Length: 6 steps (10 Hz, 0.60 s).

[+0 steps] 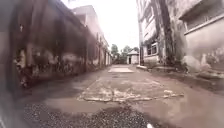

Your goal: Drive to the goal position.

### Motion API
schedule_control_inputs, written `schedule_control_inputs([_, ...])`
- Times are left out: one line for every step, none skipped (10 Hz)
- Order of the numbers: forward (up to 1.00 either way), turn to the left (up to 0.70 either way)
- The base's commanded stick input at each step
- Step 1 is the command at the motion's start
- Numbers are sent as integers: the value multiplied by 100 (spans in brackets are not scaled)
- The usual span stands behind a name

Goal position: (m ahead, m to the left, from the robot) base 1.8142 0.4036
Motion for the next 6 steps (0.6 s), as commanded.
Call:
schedule_control_inputs([100, -13])
schedule_control_inputs([100, -5])
schedule_control_inputs([100, -2])
schedule_control_inputs([100, -8])
schedule_control_inputs([100, -11])
schedule_control_inputs([100, -12])
